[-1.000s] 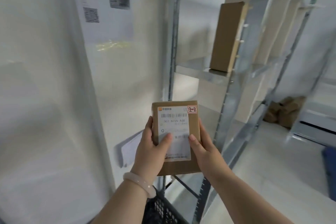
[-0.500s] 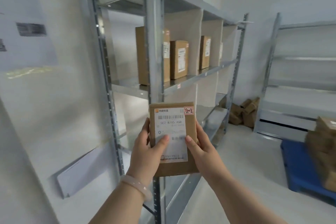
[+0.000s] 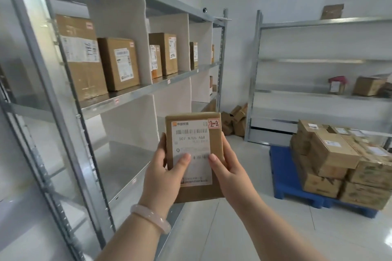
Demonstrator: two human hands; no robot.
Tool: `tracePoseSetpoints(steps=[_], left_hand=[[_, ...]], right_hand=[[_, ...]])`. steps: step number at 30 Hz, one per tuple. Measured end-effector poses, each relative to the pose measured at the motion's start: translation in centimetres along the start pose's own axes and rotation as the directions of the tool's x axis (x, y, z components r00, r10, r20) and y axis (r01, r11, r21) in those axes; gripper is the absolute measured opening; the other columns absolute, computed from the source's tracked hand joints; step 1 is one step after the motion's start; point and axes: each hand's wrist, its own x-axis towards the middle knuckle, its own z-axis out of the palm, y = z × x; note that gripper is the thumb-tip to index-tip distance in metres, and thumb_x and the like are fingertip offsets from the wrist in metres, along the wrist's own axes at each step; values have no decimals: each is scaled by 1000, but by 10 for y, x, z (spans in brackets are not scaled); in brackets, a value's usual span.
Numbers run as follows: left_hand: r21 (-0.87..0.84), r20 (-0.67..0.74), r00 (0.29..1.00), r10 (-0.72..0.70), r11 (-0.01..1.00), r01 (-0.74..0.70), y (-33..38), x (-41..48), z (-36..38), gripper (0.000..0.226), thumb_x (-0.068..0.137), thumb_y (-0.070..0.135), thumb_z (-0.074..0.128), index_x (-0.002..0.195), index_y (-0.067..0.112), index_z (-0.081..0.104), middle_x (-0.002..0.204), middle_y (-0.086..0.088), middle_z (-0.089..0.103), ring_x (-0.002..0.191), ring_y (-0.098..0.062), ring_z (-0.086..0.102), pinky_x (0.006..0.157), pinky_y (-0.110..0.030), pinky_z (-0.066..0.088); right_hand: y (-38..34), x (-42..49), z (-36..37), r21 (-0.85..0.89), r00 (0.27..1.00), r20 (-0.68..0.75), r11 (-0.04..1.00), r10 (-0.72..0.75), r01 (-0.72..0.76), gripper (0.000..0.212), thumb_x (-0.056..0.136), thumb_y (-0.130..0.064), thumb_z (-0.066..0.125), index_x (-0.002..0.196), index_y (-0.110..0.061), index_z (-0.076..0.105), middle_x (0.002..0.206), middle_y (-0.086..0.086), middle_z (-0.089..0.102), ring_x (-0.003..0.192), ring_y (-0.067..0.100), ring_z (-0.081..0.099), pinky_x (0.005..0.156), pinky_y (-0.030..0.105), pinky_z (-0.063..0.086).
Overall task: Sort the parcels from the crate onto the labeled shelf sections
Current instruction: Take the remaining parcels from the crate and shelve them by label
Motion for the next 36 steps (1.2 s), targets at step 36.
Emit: tracePoseSetpoints(steps=[36], left_hand=[[-21, 274, 960, 48, 999, -44, -55, 280, 266, 46, 89, 41, 63, 133, 36, 51, 118, 13, 63, 104, -13, 63, 66, -20, 57]], right_hand=[[81, 278, -183, -87, 948, -303, 988, 97, -129, 57, 99, -30, 51, 134, -64, 22, 127, -23, 50, 109, 6, 58, 71, 22, 57]])
